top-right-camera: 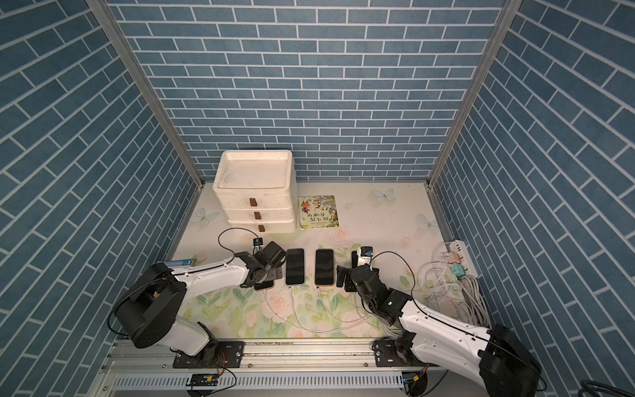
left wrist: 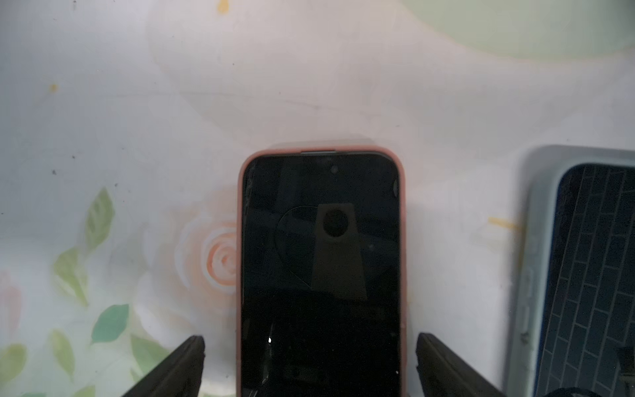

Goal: Unplug the charging cable from the phone
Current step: Pick up the phone at the center of the board.

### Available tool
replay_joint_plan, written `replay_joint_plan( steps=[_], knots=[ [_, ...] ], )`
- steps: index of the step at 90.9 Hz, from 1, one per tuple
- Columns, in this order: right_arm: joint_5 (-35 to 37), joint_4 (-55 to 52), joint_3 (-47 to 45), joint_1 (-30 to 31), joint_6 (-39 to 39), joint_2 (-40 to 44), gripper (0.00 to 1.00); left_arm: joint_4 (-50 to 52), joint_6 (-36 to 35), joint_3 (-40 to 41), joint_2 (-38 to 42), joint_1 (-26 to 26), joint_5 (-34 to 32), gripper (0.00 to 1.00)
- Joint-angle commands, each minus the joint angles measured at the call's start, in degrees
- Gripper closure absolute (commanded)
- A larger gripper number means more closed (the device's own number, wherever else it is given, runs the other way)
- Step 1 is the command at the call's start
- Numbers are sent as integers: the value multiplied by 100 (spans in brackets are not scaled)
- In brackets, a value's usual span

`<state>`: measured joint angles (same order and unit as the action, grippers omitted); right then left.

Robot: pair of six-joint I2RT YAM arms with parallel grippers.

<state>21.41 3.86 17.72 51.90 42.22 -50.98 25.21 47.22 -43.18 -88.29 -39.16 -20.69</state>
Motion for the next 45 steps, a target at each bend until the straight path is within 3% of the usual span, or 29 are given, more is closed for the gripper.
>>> replay_joint_plan(
  steps=[1, 45],
  knots=[
    [69, 152, -151, -13, 146, 322, 1, 40, -149, -1, -152, 98, 229, 3],
    [-354, -67, 457, -14, -136, -331, 1, -96, 5, 389, -100, 106, 634, 18]
  ],
)
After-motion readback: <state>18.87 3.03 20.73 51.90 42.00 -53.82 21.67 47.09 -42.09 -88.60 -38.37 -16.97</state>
